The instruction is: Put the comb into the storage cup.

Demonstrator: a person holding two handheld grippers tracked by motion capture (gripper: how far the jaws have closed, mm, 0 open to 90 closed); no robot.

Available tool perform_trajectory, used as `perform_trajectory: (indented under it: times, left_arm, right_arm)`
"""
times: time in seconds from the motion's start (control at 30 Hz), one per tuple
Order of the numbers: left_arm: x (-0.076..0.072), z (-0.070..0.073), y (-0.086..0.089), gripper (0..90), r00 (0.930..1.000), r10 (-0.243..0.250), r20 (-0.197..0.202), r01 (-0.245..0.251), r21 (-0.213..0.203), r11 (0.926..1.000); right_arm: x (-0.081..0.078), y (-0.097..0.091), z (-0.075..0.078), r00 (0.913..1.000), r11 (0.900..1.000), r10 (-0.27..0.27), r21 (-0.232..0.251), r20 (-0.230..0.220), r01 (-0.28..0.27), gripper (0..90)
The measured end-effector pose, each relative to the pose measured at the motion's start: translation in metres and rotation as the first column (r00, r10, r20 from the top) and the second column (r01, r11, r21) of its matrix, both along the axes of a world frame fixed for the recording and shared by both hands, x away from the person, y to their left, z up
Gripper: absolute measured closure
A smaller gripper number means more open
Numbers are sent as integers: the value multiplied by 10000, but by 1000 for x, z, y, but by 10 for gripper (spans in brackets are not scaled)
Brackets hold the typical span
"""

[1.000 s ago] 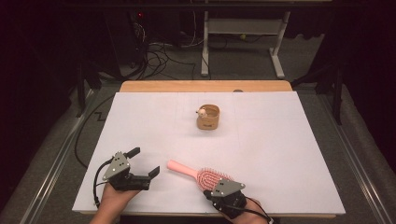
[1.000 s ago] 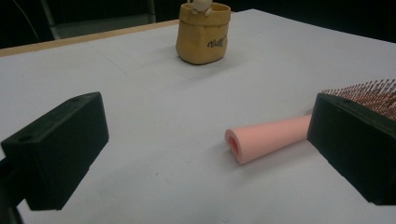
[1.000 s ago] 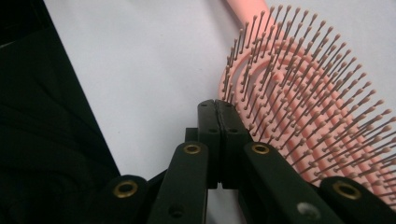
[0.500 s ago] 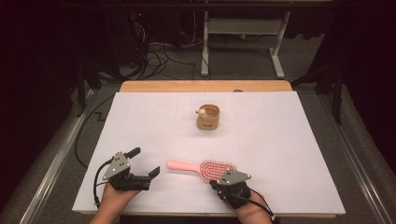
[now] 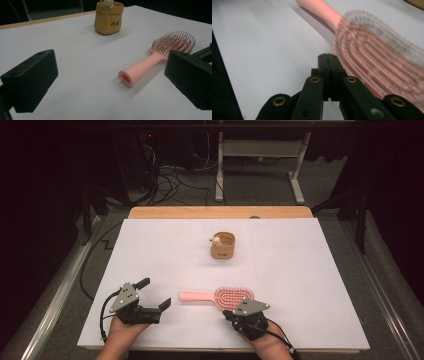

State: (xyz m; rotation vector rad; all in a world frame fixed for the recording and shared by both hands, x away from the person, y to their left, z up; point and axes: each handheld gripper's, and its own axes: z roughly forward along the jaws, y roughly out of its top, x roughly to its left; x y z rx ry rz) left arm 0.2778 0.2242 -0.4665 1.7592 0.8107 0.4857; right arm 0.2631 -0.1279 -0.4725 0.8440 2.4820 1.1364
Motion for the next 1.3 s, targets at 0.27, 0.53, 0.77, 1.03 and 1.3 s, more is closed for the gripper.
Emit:
perform_trajectory:
  times: [0.27, 0.53, 0.77, 1.03, 1.3]
  left_arm:
    - [-1, 2, 4, 0, 10000, 24, 79, -23, -177, 9998]
    - [-2, 3, 6, 0, 9999, 13, 126, -9, -259, 9997]
    - [-3, 3, 4, 0, 9999, -4, 102, 6, -219, 9998]
    - [-3, 3, 5, 0, 9999, -34, 114, 36, -218, 9998]
    - [-3, 2, 5, 0, 10000, -9, 70, 10, -260, 9997]
  right_arm:
    - [18, 70, 2, 9982, 9979, 589, -294, 103, -585, 900]
    - [42, 94, -1, 9998, 9978, -191, -634, 63, 194, 900]
    - [58, 94, 0, 9927, 9887, -1201, -895, 49, 1201, 900]
    - [57, 91, 4, 9940, 9931, -1096, -428, -26, 1094, 900]
    - [38, 24, 26, 9972, 9861, -750, 1486, 4, 741, 900]
